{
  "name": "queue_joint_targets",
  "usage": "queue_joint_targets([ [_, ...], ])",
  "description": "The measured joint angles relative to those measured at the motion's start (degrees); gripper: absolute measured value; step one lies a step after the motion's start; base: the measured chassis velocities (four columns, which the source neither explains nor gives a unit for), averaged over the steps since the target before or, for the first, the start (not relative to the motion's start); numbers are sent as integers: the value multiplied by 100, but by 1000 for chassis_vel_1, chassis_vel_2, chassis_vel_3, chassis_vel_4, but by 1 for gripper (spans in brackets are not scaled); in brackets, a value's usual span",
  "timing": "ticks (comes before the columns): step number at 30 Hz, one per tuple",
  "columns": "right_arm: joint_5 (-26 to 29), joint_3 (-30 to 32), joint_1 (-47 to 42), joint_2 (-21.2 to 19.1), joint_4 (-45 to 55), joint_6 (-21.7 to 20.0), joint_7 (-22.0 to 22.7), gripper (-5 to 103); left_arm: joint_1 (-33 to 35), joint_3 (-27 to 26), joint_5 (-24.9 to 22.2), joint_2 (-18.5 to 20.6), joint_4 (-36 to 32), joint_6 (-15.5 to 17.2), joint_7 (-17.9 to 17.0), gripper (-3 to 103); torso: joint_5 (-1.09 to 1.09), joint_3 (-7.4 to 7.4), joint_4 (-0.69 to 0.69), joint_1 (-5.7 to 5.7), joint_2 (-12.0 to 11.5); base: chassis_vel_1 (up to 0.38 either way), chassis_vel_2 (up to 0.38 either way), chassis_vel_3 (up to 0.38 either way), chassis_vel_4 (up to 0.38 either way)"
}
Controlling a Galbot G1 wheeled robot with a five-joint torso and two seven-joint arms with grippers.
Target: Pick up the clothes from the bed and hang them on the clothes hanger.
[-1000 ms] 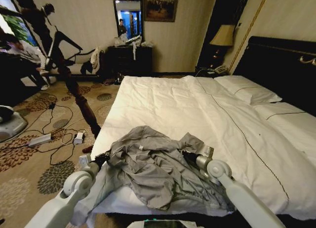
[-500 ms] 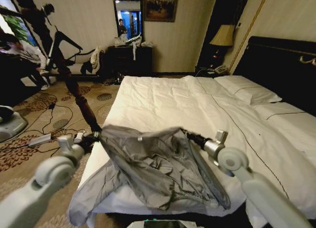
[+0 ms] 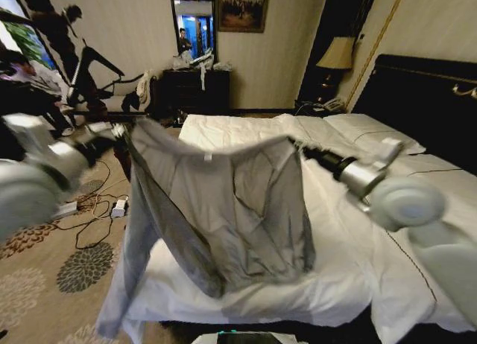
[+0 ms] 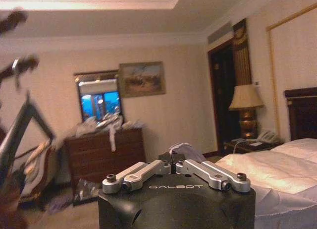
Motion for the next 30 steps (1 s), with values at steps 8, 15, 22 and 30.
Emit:
queue_joint_targets([
  [8, 887, 302, 943, -467, -91, 94, 322, 0, -573, -279, -830, 876, 34, -44, 89, 0, -3, 0, 4, 0, 0, 0, 0, 0, 0],
  [15, 1439, 414, 1560, -737, -270, 120, 397, 0, -230, -1407, -1524, 1691, 659, -173, 216, 0, -2, 0, 3, 0, 0, 0, 0, 0, 0],
  [22, 1981, 613, 1750, -786, -245, 115, 580, 0, -142, -1533, -1867, 1726, 526, -125, 102, 0, 0, -1, 2, 0, 0, 0, 0, 0, 0],
  [30, 1250, 1450, -632, -527, 460, 74, 610, 0, 295, -866, -1241, 151, -733, 110, -568, 0, 0, 0, 0, -1, 0, 0, 0, 0, 0],
])
